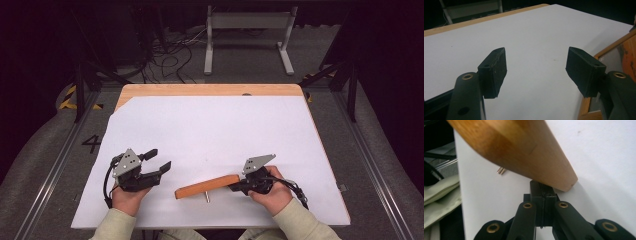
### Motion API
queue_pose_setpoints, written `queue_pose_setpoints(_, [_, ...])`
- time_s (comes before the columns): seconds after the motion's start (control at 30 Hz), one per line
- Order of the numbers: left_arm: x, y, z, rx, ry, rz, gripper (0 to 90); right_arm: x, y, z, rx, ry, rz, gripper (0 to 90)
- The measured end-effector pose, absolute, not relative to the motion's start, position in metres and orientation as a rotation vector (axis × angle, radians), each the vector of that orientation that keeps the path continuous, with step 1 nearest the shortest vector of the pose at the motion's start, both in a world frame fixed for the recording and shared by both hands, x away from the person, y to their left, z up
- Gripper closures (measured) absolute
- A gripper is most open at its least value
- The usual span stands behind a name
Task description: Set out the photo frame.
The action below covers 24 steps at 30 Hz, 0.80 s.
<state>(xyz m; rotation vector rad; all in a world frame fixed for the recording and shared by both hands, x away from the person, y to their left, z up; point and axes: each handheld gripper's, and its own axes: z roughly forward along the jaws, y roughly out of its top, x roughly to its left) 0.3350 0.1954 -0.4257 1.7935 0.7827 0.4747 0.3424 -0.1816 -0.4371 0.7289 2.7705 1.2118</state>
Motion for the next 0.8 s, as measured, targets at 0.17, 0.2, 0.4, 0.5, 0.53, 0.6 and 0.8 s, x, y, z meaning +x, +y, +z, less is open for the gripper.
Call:
queue_pose_setpoints(0.17, [0.335,0.196,-0.426,1.794,0.781,0.471,33.3,0.354,-0.179,-0.438,0.771,2.744,1.204,90.0])
queue_pose_setpoints(0.2, [0.335,0.195,-0.426,1.794,0.782,0.471,33.3,0.359,-0.179,-0.439,0.801,2.732,1.201,90.0])
queue_pose_setpoints(0.4, [0.335,0.196,-0.427,1.797,0.784,0.468,33.2,0.37,-0.177,-0.44,0.841,2.705,1.211,90.0])
queue_pose_setpoints(0.5, [0.335,0.195,-0.427,1.801,0.785,0.468,33.2,0.377,-0.174,-0.441,0.864,2.706,1.206,90.0])
queue_pose_setpoints(0.53, [0.335,0.195,-0.427,1.801,0.787,0.464,33.2,0.379,-0.173,-0.441,0.873,2.705,1.204,90.0])
queue_pose_setpoints(0.6, [0.335,0.194,-0.427,1.805,0.784,0.467,33.1,0.385,-0.171,-0.442,0.886,2.704,1.203,90.0])
queue_pose_setpoints(0.8, [0.335,0.195,-0.427,1.8,0.786,0.463,32.9,0.399,-0.162,-0.44,0.912,2.705,1.202,90.0])
